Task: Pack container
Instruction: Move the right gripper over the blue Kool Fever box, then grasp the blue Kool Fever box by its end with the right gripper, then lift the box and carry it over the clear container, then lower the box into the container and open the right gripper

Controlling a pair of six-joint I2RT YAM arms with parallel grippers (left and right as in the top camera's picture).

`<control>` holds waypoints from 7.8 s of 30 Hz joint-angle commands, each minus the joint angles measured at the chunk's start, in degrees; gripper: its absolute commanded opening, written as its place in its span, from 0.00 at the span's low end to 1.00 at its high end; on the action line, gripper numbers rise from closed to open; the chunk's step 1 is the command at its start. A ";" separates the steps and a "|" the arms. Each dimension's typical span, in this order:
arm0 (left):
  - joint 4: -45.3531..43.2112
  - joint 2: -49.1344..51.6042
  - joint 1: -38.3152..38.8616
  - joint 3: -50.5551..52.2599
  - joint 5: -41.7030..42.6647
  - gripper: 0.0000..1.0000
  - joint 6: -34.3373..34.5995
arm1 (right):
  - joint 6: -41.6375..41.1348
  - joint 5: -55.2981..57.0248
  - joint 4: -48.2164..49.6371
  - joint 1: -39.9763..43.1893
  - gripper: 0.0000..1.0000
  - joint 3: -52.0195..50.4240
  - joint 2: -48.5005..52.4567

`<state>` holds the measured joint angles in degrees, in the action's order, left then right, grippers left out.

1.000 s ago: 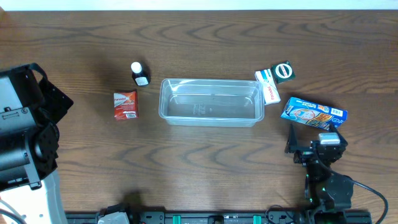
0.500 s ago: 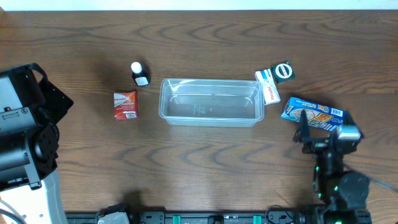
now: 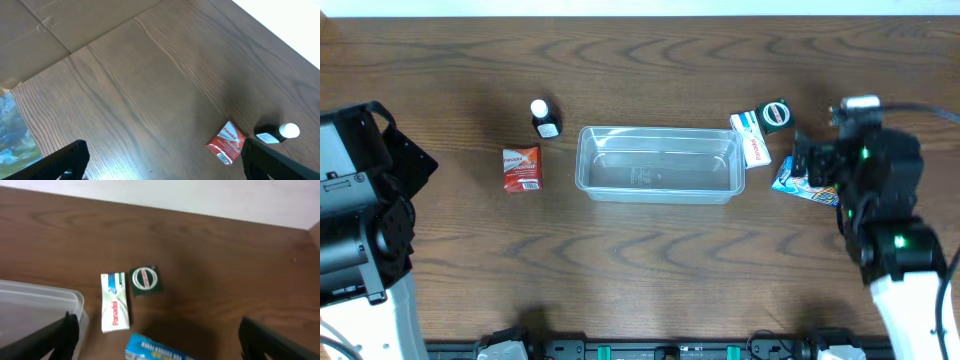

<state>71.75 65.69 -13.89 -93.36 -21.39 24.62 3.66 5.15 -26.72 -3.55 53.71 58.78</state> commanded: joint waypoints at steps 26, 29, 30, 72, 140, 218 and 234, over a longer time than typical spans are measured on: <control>0.04 0.17 -0.35 -1.09 -0.74 0.98 -0.33 | 19.34 -10.08 -12.83 7.08 0.99 5.29 3.72; 0.04 0.17 -0.35 -1.09 -0.74 0.98 -0.33 | 22.47 -10.34 -16.41 7.78 0.99 5.35 4.26; 0.04 0.17 -0.35 -1.09 -0.74 0.98 -0.33 | 23.67 -10.58 -17.88 7.93 0.99 5.38 4.50; 0.04 0.17 -0.35 -1.09 -0.74 0.98 -0.33 | 47.15 -3.85 -15.54 10.36 0.87 6.62 21.29; 0.04 0.17 -0.35 -1.09 -0.74 0.98 -0.33 | 29.16 -19.58 -17.35 -15.78 0.01 40.79 32.28; 0.04 0.17 -0.35 -1.09 -0.74 0.98 -0.33 | 45.70 -24.68 -40.68 -24.61 0.23 39.78 50.10; 0.04 0.17 -0.35 -1.09 -0.74 0.98 -0.33 | 43.47 -24.48 -39.45 -24.65 0.32 39.78 50.10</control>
<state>71.72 65.69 -13.89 -93.36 -21.39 24.62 48.56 -18.46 -66.00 -27.68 93.36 108.38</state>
